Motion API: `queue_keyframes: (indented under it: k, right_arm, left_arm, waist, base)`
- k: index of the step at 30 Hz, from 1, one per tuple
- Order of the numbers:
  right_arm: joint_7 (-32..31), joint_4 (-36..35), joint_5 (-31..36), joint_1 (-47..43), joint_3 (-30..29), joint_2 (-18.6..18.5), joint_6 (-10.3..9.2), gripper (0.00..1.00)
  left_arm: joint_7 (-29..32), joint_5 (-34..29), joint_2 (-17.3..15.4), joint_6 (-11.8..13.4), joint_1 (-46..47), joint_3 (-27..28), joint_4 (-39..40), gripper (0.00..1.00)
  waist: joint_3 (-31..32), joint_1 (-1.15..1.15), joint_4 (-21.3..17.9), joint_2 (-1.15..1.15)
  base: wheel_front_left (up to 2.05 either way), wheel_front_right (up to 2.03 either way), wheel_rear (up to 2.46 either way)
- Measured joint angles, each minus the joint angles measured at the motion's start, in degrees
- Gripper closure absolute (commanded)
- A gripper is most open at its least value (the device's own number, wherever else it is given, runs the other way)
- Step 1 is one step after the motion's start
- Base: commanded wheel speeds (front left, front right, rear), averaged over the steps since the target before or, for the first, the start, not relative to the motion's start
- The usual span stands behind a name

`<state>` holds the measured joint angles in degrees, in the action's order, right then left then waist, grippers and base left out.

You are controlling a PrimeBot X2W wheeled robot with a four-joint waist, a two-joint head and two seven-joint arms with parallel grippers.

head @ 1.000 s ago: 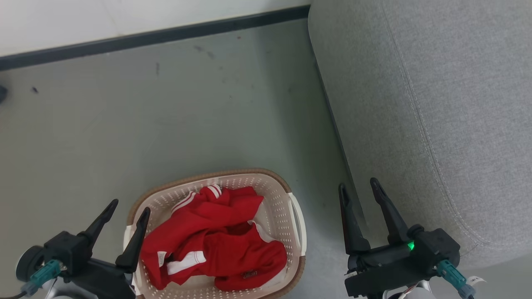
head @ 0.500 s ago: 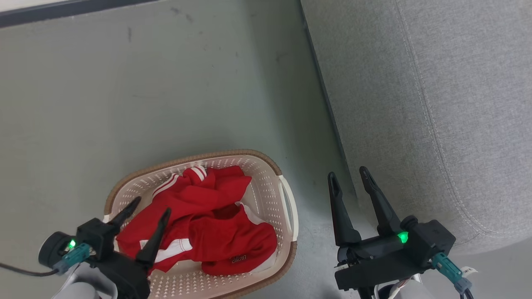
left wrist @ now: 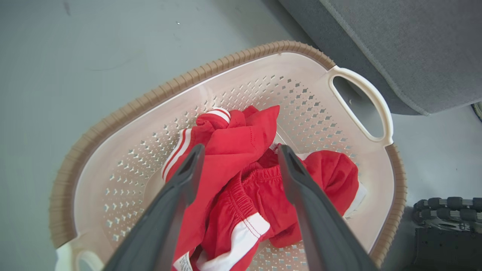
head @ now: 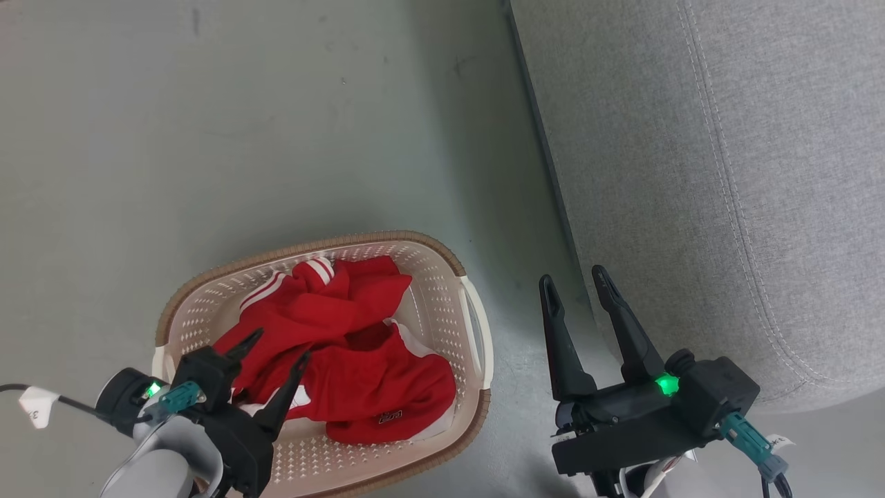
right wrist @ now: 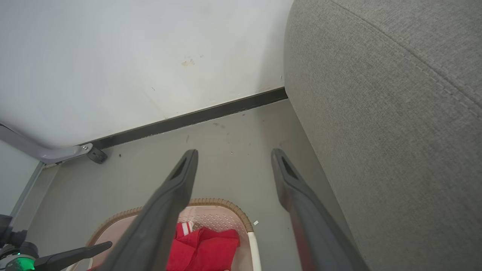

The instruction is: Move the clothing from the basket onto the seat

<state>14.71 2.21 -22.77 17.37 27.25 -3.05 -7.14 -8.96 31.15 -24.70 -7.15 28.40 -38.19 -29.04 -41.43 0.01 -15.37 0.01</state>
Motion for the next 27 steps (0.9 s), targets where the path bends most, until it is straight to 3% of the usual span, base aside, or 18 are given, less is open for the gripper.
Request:
queue_keyframes:
  k: [13,27]
  right_arm:
    - [0.0,-0.2,-1.5,0.8,0.2,0.0,0.00,0.00]
    - [0.0,-0.5,-2.5,0.7,0.6,0.0,0.00,0.00]
  left_arm:
    - [4.8,-0.7,1.9,0.1,4.2,-0.9,-10.0,0.00]
    - [10.5,-4.2,3.4,2.1,7.7,-3.6,-18.6,0.00]
  waist:
    - [-1.9,0.00,-1.7,0.00]
    - [-2.2,0.00,-2.9,0.00]
  base:
    - [0.00,0.00,0.00]
    - [0.00,0.00,0.00]
